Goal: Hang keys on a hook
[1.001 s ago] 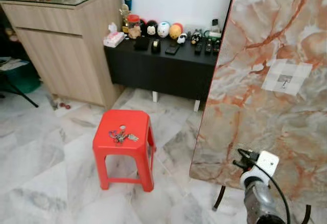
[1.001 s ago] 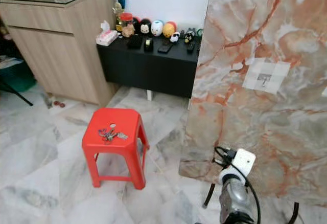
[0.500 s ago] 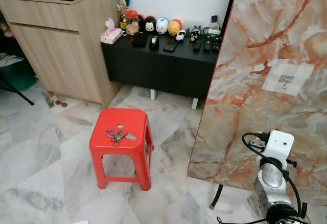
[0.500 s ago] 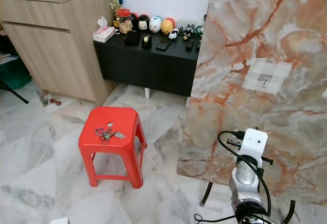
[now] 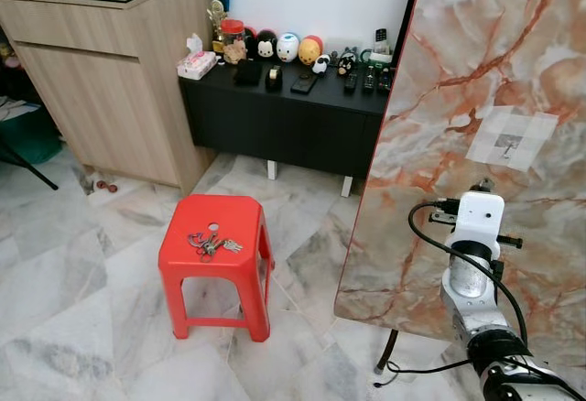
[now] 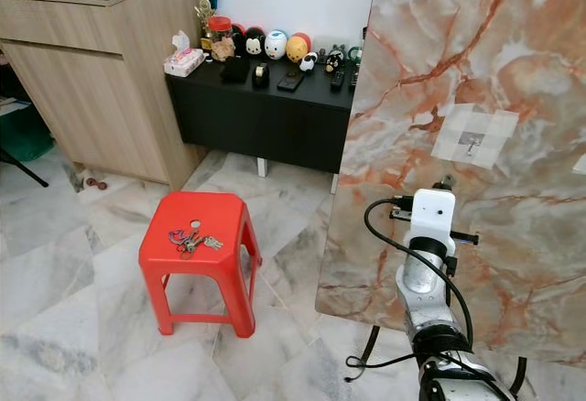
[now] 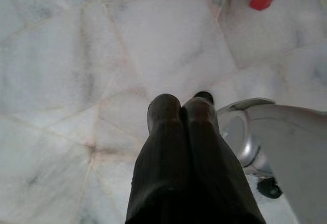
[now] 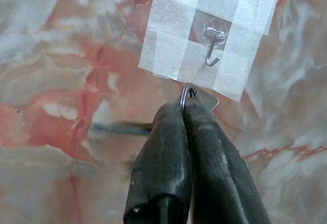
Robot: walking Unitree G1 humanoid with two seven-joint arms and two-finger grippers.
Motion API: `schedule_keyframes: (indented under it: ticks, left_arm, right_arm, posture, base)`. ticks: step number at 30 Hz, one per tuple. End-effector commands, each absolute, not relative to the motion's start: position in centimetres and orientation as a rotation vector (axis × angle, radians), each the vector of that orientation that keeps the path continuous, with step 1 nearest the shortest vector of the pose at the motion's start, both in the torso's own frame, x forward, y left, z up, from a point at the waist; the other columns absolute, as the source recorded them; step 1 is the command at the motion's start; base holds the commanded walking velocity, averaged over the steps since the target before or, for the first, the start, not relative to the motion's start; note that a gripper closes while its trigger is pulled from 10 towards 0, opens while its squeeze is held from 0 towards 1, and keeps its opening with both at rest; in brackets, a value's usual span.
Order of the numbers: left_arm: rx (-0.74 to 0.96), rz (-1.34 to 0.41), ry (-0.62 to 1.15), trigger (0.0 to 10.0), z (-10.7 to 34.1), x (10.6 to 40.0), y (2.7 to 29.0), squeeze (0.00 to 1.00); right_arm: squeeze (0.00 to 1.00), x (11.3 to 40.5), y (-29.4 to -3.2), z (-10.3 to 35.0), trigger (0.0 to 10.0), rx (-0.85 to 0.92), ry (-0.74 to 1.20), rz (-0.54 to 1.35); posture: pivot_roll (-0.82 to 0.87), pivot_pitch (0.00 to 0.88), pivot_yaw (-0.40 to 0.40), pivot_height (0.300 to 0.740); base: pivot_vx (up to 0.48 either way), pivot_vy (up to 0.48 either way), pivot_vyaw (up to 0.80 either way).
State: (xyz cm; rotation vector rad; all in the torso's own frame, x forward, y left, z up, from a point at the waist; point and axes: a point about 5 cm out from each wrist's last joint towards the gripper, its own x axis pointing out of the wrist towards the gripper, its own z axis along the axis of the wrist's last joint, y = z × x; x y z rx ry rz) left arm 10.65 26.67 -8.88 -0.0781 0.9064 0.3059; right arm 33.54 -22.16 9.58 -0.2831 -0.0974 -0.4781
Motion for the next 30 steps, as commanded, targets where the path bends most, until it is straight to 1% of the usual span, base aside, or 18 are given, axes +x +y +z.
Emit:
schedule_keyframes:
  ticks: [1,4,5,6,13,16,19,20,22,23,24,25,28,30]
  left_arm:
    - [-0.084,0.295,0.918,10.0,-9.2,10.6,25.8,0.00]
    - [-0.084,0.277,0.921,10.0,-9.5,11.6,24.1,0.00]
    - [-0.085,0.273,0.921,10.0,-9.5,11.9,23.7,0.00]
    - [-0.086,0.261,0.918,10.0,-9.5,12.8,22.8,0.00]
    - [-0.093,0.248,0.895,10.0,-9.2,14.7,21.4,0.00]
    - [-0.092,0.248,0.890,10.0,-9.1,15.1,21.2,0.00]
    - [-0.089,0.256,0.891,10.0,-9.1,14.9,21.6,0.00]
    - [-0.089,0.256,0.891,10.0,-9.1,14.9,21.6,0.00]
    - [-0.085,0.254,0.893,10.0,-9.1,14.9,21.6,0.00]
    - [-0.081,0.247,0.893,10.0,-9.1,15.2,21.3,0.00]
    - [-0.080,0.246,0.893,10.0,-9.0,15.2,21.2,0.00]
    - [-0.080,0.246,0.893,10.0,-9.0,15.2,21.2,0.00]
    - [-0.078,0.251,0.888,10.0,-9.1,14.6,21.8,0.00]
    - [-0.078,0.246,0.883,10.0,-9.2,14.2,21.8,0.00]
  right_arm:
    - [0.00,34.1,-22.5,10.9,10.0,-0.256,-0.137,-0.509]
    - [0.00,33.9,-23.3,10.2,10.0,-0.171,-0.079,-0.572]
    - [0.00,33.8,-23.4,10.2,10.0,-0.168,-0.072,-0.582]
    - [0.00,33.7,-23.8,10.3,10.0,-0.168,-0.075,-0.603]
    - [0.00,33.9,-23.8,10.4,10.0,-0.100,-0.069,-0.604]
    - [0.00,33.5,-23.9,9.1,10.0,-0.007,0.002,-0.616]
    - [0.00,32.2,-24.3,6.1,10.0,0.090,0.158,-0.614]
    - [0.00,32.2,-24.3,6.1,10.0,0.090,0.158,-0.614]
    - [0.00,31.0,-24.4,4.2,10.0,0.113,0.239,-0.594]
    - [0.00,29.6,-24.4,2.2,10.0,0.125,0.326,-0.569]
    - [0.00,28.6,-24.4,1.1,10.0,0.125,0.377,-0.568]
    - [0.00,28.6,-24.4,1.1,10.0,0.125,0.377,-0.568]
    - [0.00,26.5,-24.2,-1.2,10.0,0.125,0.487,-0.535]
    - [0.00,24.3,-23.4,-3.5,10.0,0.123,0.614,-0.463]
  posture:
    - [0.20,0.000,-0.068,0.740]
    - [0.20,0.000,-0.069,0.740]
    - [0.20,0.000,-0.069,0.740]
    - [0.20,0.000,-0.070,0.740]
    - [0.20,0.000,-0.071,0.740]
    - [0.21,0.000,-0.074,0.740]
    - [0.21,0.000,-0.076,0.740]
    - [0.21,0.000,-0.076,0.740]
    - [0.20,0.000,-0.072,0.740]
    - [0.20,0.000,-0.072,0.740]
    - [0.20,0.000,-0.072,0.740]
    - [0.20,0.000,-0.072,0.740]
    - [0.20,0.000,-0.072,0.740]
    - [0.20,0.000,-0.068,0.740]
  base:
    - [0.000,0.000,0.00]
    - [0.000,0.000,0.00]
    - [0.000,0.000,0.00]
    - [0.000,0.000,0.00]
    - [0.000,0.000,0.00]
    - [0.000,0.000,0.00]
    - [0.000,0.000,0.00]
    - [0.000,0.000,0.00]
    - [0.000,0.000,0.00]
    - [0.000,0.000,0.00]
    - [0.000,0.000,0.00]
    - [0.000,0.000,0.00]
    - [0.000,0.000,0.00]
    - [0.000,0.000,0.00]
